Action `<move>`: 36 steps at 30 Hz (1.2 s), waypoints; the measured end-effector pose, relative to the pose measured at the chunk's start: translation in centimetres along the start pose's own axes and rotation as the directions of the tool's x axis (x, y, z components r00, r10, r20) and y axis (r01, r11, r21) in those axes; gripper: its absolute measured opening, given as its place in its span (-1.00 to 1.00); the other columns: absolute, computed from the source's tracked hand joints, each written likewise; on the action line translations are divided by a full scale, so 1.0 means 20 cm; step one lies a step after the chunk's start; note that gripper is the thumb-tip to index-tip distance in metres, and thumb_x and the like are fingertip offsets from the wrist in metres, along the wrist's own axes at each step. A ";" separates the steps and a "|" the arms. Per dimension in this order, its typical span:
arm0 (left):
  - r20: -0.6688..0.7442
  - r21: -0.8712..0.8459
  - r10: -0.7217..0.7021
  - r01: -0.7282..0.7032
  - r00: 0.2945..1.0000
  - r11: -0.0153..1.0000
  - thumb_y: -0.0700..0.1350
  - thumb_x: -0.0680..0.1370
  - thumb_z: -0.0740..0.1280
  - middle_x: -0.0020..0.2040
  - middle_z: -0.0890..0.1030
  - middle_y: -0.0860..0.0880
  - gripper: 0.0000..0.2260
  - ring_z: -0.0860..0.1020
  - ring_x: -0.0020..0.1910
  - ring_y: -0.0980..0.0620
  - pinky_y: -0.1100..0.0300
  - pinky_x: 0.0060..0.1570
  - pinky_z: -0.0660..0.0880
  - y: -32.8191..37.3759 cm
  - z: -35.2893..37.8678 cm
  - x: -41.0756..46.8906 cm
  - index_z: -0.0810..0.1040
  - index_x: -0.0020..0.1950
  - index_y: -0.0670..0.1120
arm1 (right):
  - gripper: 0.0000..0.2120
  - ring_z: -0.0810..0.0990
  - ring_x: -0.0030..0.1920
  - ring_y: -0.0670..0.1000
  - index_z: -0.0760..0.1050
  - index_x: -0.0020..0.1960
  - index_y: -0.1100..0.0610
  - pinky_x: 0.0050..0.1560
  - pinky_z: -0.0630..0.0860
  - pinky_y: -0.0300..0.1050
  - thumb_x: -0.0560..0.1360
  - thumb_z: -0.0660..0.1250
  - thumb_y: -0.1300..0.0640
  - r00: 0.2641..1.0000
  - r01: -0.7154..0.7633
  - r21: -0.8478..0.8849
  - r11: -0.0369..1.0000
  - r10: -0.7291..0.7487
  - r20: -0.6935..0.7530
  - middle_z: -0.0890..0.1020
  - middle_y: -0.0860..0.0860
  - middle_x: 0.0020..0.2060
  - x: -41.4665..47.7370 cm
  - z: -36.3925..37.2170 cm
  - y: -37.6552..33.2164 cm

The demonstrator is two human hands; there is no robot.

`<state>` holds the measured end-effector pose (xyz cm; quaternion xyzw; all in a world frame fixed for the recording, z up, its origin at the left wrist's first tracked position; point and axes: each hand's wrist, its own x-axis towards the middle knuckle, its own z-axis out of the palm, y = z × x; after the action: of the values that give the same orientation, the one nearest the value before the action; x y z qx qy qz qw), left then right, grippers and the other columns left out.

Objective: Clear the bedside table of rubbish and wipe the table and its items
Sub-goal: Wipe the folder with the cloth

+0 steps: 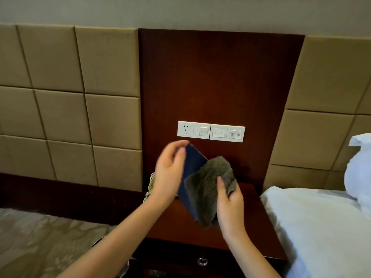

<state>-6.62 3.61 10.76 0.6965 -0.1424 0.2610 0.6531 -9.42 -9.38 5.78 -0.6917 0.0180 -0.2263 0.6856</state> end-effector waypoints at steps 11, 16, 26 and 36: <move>0.028 -0.363 -0.711 0.670 0.702 0.647 0.23 0.57 0.14 0.08 0.62 -0.21 -0.45 0.59 0.04 -0.18 -0.09 0.11 0.52 -0.18 -0.13 0.13 0.48 0.25 -0.22 | -0.37 0.58 0.20 -0.05 0.30 0.39 0.09 0.24 0.50 -0.06 0.37 0.44 0.26 0.353 0.913 -0.399 0.088 -0.662 0.662 0.62 0.05 0.18 0.03 -0.06 0.16; 0.038 -0.605 -0.727 0.595 0.686 0.529 0.17 0.61 0.09 0.14 0.56 -0.21 -0.54 0.55 -0.06 -0.15 -0.01 -0.21 0.47 -0.20 -0.26 0.11 0.39 0.35 -0.13 | -0.74 0.52 0.21 -0.25 0.48 0.24 -0.10 0.25 0.38 -0.36 0.57 0.24 -0.01 0.713 0.638 -0.125 0.760 -0.521 0.470 0.57 -0.28 0.18 -0.06 -0.09 0.13; 0.278 -0.620 -0.622 0.632 0.732 0.465 0.23 0.58 0.07 0.05 0.66 -0.21 -0.48 0.60 0.05 -0.19 -0.05 -0.04 0.46 -0.17 -0.21 -0.02 0.59 0.13 -0.15 | -0.60 0.44 0.33 0.09 0.30 0.45 0.09 0.32 0.33 -0.11 0.62 0.16 0.07 0.987 0.157 -0.173 0.972 -0.162 -0.014 0.48 0.07 0.32 0.27 0.04 -0.06; 0.241 -0.567 -0.595 0.609 0.767 0.555 0.29 0.55 0.08 -0.05 0.68 -0.18 -0.39 0.66 -0.07 -0.11 0.02 -0.03 0.52 -0.16 -0.24 0.09 0.67 -0.04 -0.20 | -0.47 -0.32 0.44 -0.24 -0.13 0.54 -0.13 0.41 -0.29 -0.23 0.65 0.03 0.01 0.652 0.687 -0.400 0.606 -0.272 0.708 -0.20 -0.21 0.50 -0.06 0.42 0.05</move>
<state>-4.26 8.91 9.09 0.4527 0.0204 -0.0464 0.8902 -7.31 -1.14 4.84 -0.8904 -0.3138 -0.1686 0.2832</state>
